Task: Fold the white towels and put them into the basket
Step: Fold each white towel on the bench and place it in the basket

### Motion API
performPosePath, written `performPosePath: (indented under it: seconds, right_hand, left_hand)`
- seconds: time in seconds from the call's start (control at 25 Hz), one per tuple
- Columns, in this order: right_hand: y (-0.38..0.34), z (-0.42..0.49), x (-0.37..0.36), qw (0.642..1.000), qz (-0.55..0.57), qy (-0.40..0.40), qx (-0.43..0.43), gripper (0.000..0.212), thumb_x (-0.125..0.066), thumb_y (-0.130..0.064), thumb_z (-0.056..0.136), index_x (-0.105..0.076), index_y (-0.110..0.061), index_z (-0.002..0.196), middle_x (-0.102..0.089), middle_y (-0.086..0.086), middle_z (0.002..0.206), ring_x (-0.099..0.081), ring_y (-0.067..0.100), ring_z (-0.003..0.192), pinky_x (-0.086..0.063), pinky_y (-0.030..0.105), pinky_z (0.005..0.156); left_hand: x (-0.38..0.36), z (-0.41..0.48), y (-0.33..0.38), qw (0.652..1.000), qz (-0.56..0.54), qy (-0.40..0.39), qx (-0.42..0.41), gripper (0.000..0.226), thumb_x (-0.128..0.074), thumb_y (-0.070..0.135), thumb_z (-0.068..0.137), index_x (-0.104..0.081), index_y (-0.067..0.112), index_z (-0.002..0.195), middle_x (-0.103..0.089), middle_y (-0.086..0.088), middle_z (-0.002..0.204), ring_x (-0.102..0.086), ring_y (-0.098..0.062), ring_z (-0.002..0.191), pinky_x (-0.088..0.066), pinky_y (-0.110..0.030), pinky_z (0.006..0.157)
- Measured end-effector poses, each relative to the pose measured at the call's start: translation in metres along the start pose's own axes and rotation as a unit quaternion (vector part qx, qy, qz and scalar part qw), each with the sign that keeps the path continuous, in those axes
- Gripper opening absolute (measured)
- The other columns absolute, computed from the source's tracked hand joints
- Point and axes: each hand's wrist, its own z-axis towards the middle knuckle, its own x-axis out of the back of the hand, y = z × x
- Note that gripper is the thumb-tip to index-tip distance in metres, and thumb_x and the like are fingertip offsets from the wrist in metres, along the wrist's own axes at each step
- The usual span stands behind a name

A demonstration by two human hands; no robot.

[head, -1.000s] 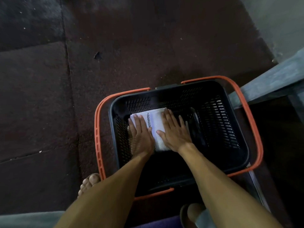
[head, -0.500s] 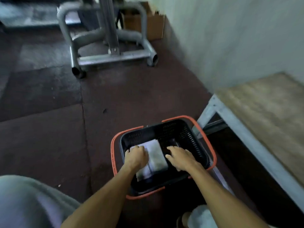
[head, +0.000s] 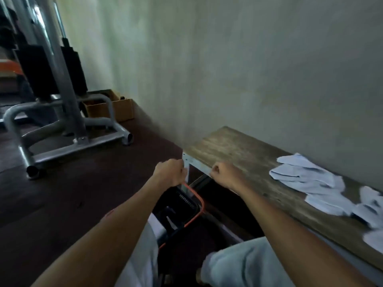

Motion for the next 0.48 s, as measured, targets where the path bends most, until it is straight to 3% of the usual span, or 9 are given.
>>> performPosePath:
  seconds: [0.2,0.48]
  right_hand:
    - [0.063,-0.07,0.06,0.989,-0.054,0.093,-0.098,0.024,-0.049,-0.04,0.085,-0.063,-0.022,0.094,-0.066,0.002,0.098,-0.062,0.026,0.094,-0.043,0.03,0.072]
    - [0.16,-0.162,0.102,0.958,-0.064,0.109,-0.256,0.025,-0.046,-0.039,0.082,-0.063,-0.026,0.093,-0.066,-0.001,0.104,-0.061,0.022,0.097,-0.044,0.03,0.074]
  left_hand:
    - [0.0,0.011,0.097,0.993,0.0,-0.009,-0.121,0.034,-0.039,0.035,0.093,-0.056,0.012,0.113,-0.061,-0.012,0.117,-0.058,-0.033,0.105,-0.043,-0.038,0.084]
    - [-0.027,0.011,0.22,0.97,0.01,-0.056,-0.238,0.038,-0.038,0.039,0.089,-0.061,0.017,0.111,-0.06,-0.012,0.121,-0.057,-0.032,0.11,-0.043,-0.039,0.09]
